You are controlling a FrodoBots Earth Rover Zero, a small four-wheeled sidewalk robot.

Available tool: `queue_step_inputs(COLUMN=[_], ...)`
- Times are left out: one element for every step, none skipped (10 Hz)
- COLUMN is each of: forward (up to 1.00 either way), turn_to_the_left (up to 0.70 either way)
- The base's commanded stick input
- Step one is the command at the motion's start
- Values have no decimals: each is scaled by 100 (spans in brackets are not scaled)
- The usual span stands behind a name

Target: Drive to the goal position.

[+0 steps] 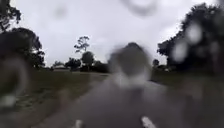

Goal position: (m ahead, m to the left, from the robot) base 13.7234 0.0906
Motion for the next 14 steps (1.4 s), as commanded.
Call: queue_step_inputs(forward=[85,85,85,85,85,85,85,85,85,85,85,85,85,85], turn_to_the_left=[-4,-22,-34,-18,0,0,0,0,0,0,-33,-29,-21,-7])
